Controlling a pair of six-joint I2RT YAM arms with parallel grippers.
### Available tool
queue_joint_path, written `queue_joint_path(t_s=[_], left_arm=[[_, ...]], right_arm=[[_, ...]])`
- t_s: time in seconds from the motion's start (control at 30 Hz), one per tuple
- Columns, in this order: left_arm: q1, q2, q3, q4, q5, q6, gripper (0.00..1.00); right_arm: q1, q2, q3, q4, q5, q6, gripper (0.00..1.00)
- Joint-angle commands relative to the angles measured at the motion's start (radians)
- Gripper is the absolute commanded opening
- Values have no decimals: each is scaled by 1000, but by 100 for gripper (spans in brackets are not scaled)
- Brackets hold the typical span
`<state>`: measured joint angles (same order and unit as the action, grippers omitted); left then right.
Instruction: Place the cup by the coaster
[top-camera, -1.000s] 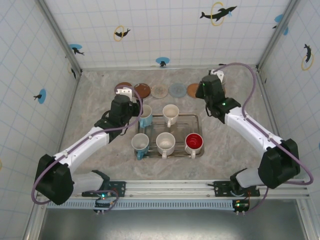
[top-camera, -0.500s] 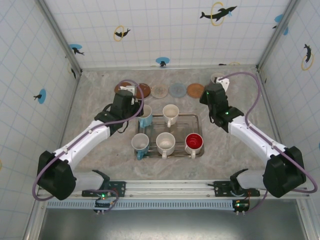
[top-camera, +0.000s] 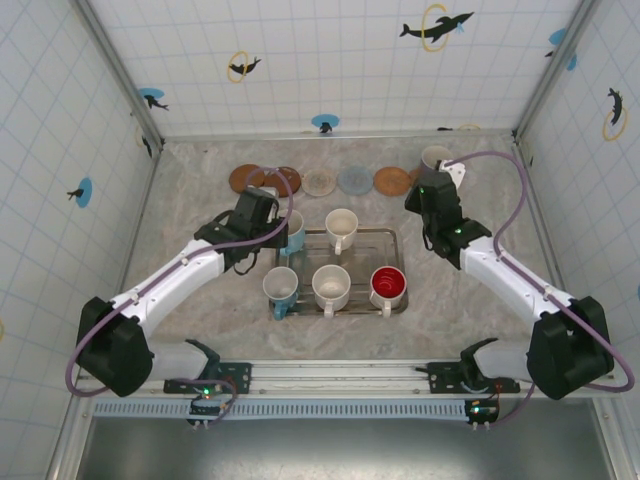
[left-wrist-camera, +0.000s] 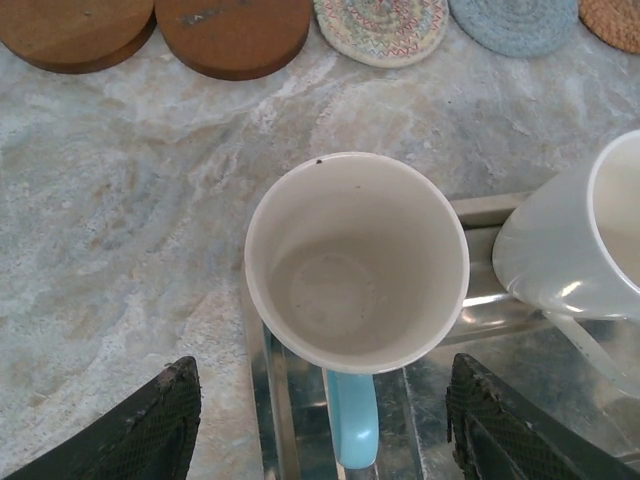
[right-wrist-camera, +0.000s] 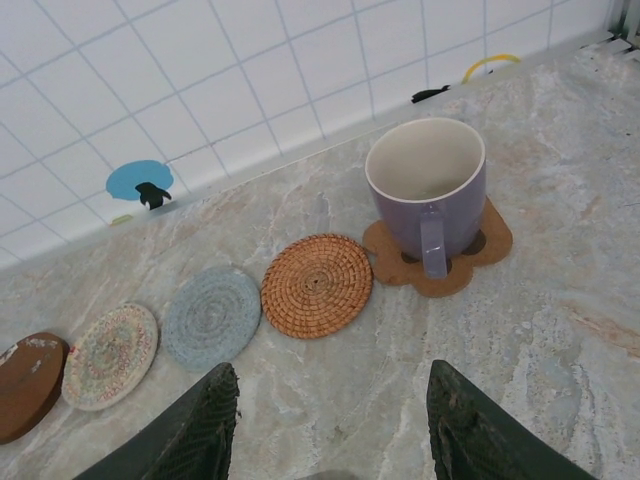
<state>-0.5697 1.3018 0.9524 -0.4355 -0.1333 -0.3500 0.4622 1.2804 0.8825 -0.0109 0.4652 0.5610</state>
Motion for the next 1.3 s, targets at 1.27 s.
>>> queue_joint_path(t_s=[1.27], left_arm=[[-14, 119, -43, 55, 32, -24, 55]], right_arm=[[-22, -81, -51, 75, -41, 26, 53]])
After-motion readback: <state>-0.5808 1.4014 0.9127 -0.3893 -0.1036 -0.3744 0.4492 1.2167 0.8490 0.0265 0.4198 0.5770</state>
